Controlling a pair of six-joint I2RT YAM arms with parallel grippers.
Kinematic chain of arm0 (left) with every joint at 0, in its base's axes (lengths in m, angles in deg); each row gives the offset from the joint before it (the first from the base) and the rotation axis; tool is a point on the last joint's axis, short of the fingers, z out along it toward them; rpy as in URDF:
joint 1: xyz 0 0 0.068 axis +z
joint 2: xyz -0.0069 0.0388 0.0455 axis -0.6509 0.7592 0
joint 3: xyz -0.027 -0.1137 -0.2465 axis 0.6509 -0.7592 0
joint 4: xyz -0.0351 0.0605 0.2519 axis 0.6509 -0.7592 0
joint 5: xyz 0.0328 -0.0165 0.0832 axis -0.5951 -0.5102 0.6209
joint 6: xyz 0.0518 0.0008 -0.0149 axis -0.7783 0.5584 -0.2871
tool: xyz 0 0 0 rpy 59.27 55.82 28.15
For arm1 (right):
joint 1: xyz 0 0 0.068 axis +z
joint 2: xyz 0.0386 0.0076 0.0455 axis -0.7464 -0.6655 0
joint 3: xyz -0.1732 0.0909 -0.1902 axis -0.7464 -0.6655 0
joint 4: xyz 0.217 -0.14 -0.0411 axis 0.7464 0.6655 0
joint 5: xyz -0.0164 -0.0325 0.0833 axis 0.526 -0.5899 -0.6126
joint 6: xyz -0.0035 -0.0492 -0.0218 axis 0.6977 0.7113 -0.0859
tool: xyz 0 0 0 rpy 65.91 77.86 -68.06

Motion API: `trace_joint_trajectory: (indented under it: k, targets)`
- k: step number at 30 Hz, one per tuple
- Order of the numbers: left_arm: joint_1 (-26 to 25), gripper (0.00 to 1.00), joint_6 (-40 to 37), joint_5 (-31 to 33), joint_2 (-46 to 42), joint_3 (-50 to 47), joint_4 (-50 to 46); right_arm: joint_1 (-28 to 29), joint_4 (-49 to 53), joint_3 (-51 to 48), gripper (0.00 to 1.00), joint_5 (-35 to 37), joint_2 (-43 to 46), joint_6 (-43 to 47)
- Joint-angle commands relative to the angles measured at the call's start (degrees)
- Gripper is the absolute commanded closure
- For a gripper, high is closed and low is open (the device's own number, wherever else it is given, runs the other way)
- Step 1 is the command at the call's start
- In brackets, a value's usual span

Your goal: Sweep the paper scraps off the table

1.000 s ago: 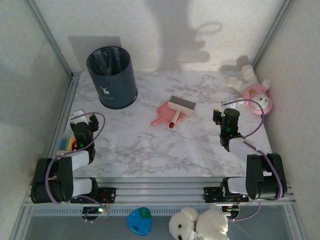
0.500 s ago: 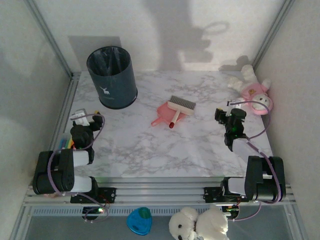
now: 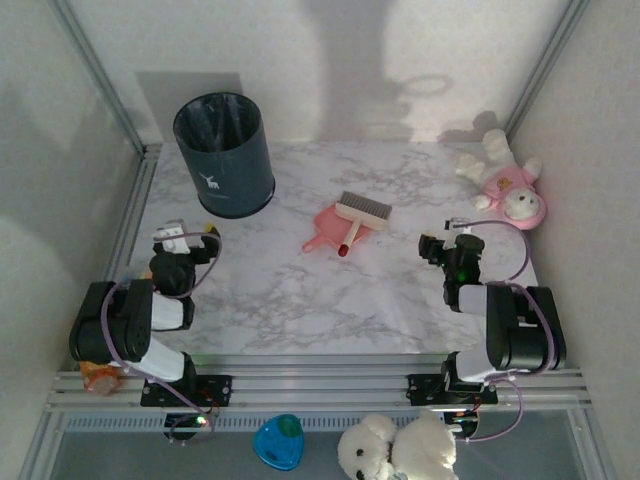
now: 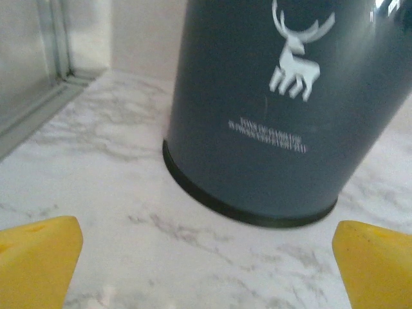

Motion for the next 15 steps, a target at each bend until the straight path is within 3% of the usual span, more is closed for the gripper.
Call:
trace_joint_trajectory:
  k: [1,4,5,6,15]
  targets:
    - [-1.61,0.01,-2.58,3.26,0.0,0.19,1.59,0.69,-7.2,-0.18,0.25,0.02,-2.51,-0.01]
    - [-2.21,0.01,-1.04,8.66,0.59,1.6,-0.09,2.74,-4.5,1.98,0.18,1.55,-4.28,2.08]
    - [-2.19,0.0,-0.76,9.76,0.48,1.72,-0.5,3.43,-4.85,2.17,0.03,2.72,-4.58,2.5]
    - [-2.44,0.0,-0.88,10.25,0.55,1.65,-0.2,3.58,-4.26,2.29,0.01,3.15,-4.42,2.6]
    - [-2.55,0.0,-0.91,10.29,0.52,1.7,-0.39,3.67,-4.36,2.33,0.01,3.26,-4.5,2.61]
